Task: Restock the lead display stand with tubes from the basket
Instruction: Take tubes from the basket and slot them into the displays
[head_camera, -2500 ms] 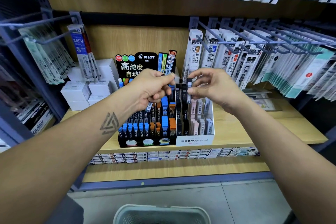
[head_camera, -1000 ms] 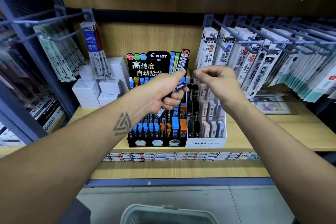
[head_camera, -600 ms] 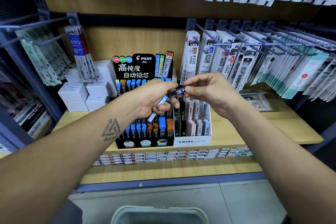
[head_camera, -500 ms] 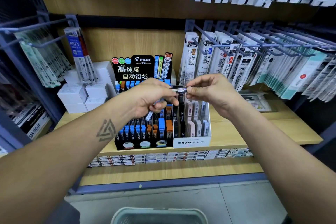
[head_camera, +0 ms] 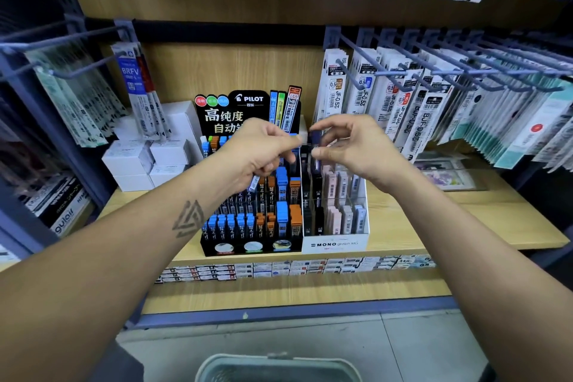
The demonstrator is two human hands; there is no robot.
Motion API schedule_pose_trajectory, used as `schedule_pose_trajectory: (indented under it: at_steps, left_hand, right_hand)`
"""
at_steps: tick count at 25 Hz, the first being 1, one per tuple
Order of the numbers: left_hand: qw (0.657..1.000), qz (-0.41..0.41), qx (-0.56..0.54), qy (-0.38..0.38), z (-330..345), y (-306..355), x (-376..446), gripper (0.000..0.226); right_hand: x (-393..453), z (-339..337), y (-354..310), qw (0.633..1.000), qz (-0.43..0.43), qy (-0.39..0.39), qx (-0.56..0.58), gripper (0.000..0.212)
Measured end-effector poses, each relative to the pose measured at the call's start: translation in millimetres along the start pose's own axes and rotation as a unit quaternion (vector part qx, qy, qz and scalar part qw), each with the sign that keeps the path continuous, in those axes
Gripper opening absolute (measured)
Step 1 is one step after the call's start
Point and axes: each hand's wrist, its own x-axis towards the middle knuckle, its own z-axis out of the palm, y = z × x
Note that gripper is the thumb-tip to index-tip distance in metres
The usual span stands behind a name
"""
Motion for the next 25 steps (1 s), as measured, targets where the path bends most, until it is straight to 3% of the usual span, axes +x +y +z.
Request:
schedule_pose_trajectory:
  at_steps: [3,6,9,17,25]
  left_hand:
    - [0.999,-0.043,-0.030,0.001,-5,1,4,0.004]
    - [0.998,-0.051,-0.045,-0.007,-6,1,4,0.001]
    - [0.997,-0.058,-0.056,-0.011,-5,2,2,0.013]
    - [0.989,-0.071,-0.117,-0.055,-11,1,3,0.037]
    - [0.982,-0.084,-0.130,-0.107,-24,-1,-3,0.039]
  right_hand:
    - [14,2,4,0.996,0.012,0.091,-0.013,0.013]
    - [26,9,6,0.992,-0.004,0.124,-0.032,0.013]
    - [34,16,9,0.987,-0.011,0.150,-0.050,0.015]
    - [40,15,4,0.985,-0.032,0.121,-0.117,0.023]
    - [28,34,15,0.948,-0.045,0.095,-0.299,0.010]
